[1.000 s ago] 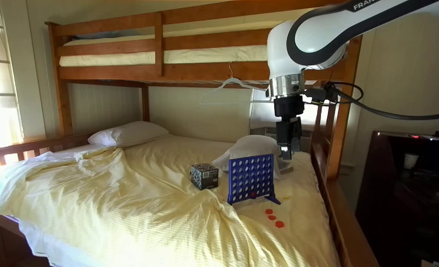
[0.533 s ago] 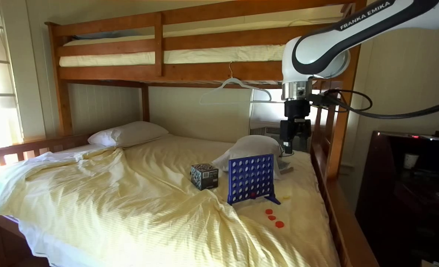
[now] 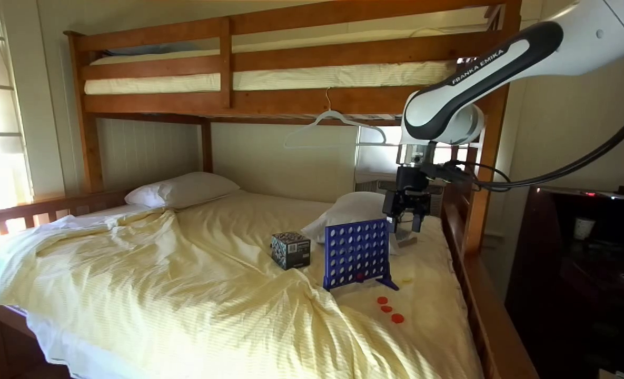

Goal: Pick up the orange chip and put it into the connect four game

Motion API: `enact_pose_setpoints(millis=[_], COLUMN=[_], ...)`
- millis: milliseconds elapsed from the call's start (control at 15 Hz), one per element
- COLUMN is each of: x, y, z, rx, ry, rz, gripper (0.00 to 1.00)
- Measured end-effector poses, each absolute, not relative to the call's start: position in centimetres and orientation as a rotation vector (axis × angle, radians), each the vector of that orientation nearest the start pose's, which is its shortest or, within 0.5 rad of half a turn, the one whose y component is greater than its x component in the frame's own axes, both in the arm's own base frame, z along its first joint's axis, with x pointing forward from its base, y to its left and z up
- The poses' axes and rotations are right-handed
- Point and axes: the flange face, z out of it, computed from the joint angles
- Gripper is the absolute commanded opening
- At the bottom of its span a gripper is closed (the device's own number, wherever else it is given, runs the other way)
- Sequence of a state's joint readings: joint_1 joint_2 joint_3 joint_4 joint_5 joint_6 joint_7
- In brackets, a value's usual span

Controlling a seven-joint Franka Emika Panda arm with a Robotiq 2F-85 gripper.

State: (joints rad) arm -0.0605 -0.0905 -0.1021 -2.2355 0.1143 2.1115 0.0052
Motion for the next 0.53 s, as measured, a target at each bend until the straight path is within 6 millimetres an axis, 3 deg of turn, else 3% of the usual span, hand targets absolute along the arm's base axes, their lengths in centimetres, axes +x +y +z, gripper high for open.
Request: enact_pose_setpoints(millis=[533], x=[50.05], y=[-7.93], z=[40.3], rx=[-3.011], ry=[0.35], rz=[0.046], gripper=[1.0])
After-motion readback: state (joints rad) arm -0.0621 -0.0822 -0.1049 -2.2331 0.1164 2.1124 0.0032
